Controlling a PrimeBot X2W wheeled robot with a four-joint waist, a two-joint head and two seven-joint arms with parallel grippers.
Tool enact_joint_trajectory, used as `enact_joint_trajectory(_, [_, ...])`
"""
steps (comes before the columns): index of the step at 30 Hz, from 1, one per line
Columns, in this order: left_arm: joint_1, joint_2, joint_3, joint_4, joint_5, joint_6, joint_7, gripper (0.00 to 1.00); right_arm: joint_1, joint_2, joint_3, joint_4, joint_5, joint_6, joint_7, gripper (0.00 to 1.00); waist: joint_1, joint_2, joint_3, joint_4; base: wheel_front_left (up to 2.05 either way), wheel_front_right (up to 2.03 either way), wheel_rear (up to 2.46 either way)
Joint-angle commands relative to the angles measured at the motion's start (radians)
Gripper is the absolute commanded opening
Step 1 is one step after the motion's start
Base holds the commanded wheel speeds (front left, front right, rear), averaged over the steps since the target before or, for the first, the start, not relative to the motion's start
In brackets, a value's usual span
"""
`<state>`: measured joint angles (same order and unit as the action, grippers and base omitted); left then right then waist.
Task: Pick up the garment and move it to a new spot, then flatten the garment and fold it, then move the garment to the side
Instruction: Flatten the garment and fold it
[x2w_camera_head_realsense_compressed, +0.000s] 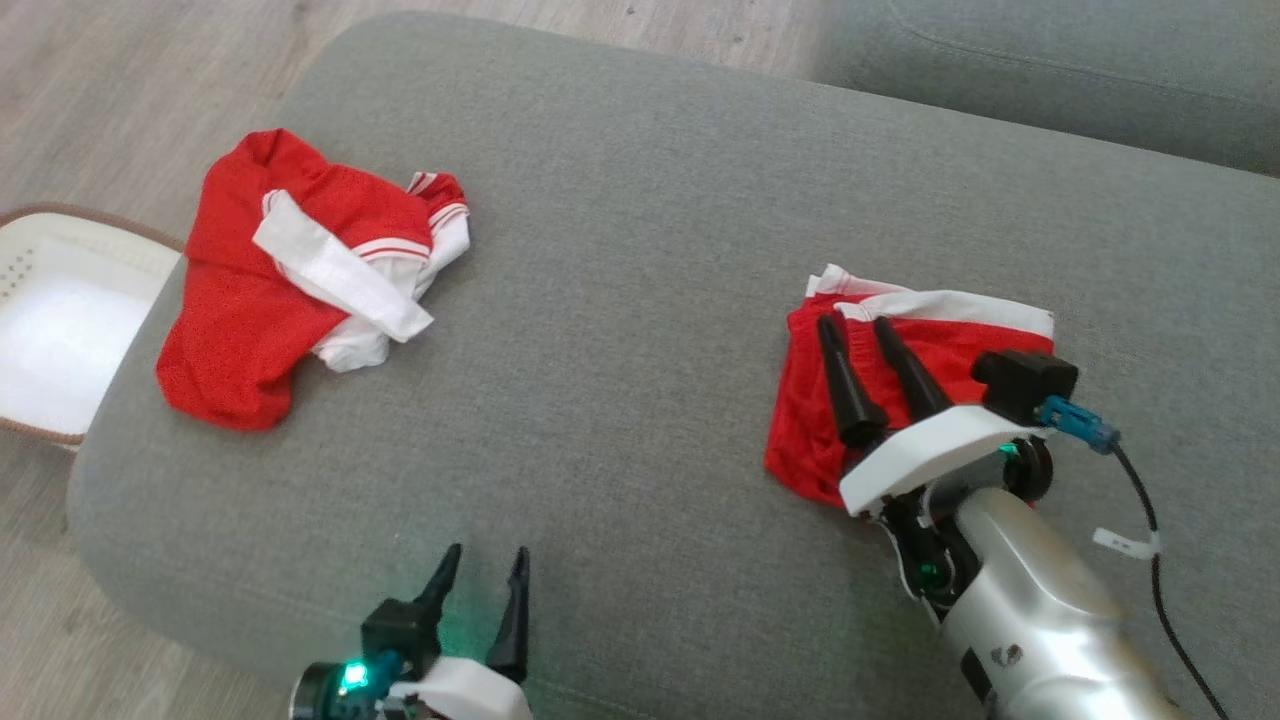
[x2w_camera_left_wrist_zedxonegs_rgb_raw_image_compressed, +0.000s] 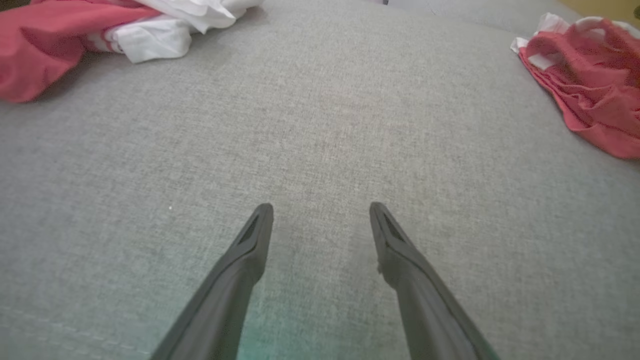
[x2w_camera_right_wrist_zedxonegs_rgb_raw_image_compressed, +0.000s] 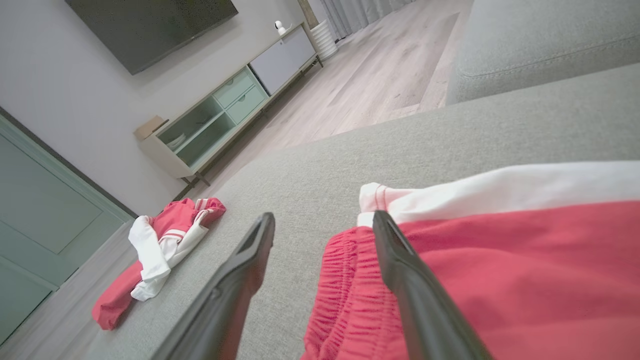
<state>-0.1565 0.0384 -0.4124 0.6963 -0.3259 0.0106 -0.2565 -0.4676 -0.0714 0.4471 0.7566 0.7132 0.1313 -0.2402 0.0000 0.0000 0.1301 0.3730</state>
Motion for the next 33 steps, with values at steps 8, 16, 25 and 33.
enact_joint_trajectory(8, [-0.022,0.012,0.110,-0.138,0.053,0.013,-0.005,1.00,0.005,0.008,-0.145,-0.157,-0.288,-0.001,-0.021,1.00,0.0000,0.0000,-0.009,-0.085,0.00,0.00,0.00])
enact_joint_trajectory(16, [-0.033,0.017,0.188,-0.259,0.163,0.007,-0.005,1.00,0.154,0.019,-0.377,-0.316,-0.538,-0.001,-0.021,1.00,0.0000,0.0000,-0.021,-0.180,0.00,0.00,0.00])
enact_joint_trajectory(25, [0.058,0.017,0.249,-0.327,0.224,-0.005,-0.005,1.00,0.269,0.021,-0.400,-0.317,-0.569,-0.001,-0.022,1.00,0.0000,0.0000,-0.061,-0.250,0.00,0.00,0.00])
enact_joint_trajectory(33, [0.130,0.013,0.253,-0.338,0.223,-0.011,-0.005,1.00,0.328,0.021,-0.376,-0.289,-0.543,-0.001,-0.022,1.00,0.0000,0.0000,-0.079,-0.276,0.00,0.00,0.00])
